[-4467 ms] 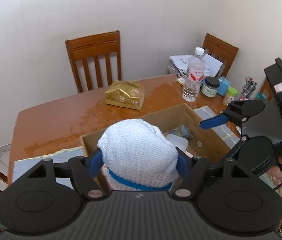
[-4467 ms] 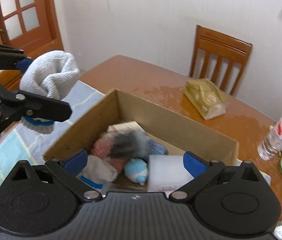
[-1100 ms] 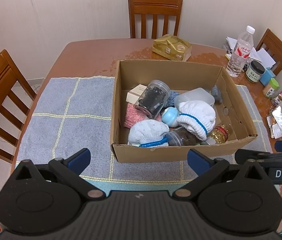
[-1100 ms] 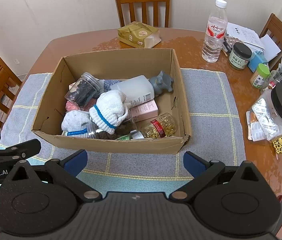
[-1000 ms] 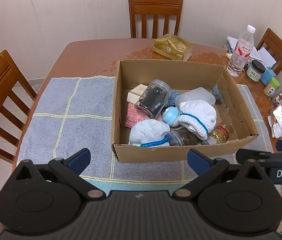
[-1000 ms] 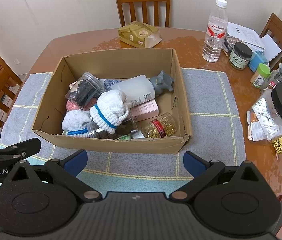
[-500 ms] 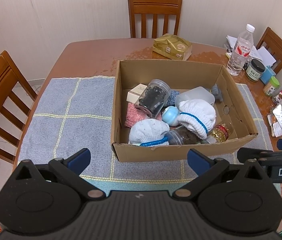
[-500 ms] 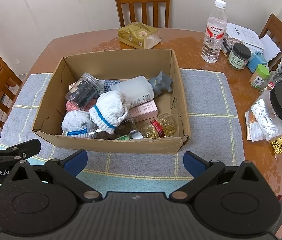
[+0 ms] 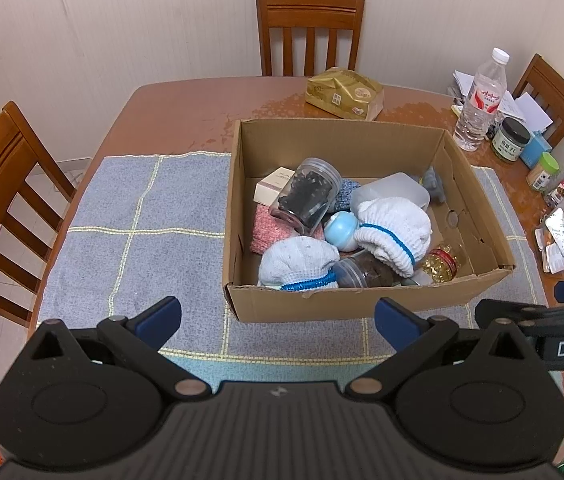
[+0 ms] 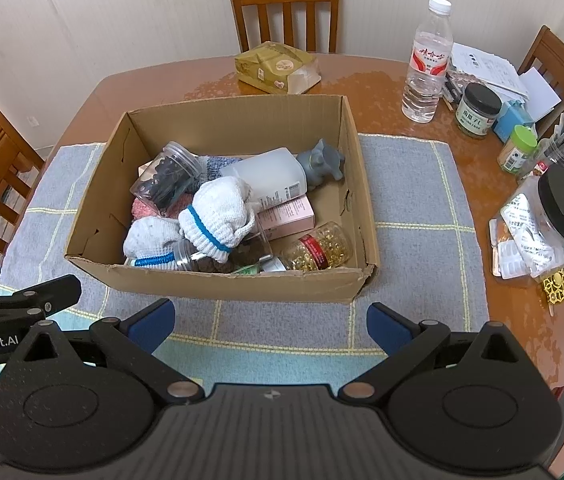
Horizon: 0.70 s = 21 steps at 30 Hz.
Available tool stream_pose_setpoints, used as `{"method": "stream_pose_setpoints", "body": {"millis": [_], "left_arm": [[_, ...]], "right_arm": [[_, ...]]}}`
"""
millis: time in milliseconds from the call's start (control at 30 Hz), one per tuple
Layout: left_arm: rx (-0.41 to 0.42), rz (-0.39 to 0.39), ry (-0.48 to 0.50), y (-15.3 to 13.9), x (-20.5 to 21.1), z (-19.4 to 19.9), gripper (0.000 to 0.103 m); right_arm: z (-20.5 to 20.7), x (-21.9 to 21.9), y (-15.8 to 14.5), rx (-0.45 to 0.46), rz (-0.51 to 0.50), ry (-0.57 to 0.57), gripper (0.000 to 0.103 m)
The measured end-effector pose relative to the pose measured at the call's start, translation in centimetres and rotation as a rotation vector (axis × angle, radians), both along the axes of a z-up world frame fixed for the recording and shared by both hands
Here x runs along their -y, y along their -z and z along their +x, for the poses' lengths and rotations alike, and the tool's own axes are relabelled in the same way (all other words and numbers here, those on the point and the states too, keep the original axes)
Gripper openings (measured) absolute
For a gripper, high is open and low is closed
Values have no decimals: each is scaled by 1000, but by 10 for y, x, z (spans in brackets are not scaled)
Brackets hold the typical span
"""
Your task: Organize objects
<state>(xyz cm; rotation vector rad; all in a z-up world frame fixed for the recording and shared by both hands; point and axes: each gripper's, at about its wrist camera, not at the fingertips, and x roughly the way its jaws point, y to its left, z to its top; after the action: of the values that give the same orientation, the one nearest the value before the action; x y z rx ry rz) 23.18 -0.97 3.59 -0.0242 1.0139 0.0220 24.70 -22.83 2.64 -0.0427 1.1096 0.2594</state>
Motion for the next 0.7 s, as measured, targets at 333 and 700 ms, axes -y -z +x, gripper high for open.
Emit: {"method": "stream_pose_setpoints", "body": {"millis": [333, 700], "left_arm": [[1, 4, 5, -2, 1, 0, 102], [-1, 6, 7, -4, 2, 1, 102]], "right_arm": [[-1, 1, 0, -2, 1, 3, 103], [0, 1, 0, -3, 1, 2, 103]]}}
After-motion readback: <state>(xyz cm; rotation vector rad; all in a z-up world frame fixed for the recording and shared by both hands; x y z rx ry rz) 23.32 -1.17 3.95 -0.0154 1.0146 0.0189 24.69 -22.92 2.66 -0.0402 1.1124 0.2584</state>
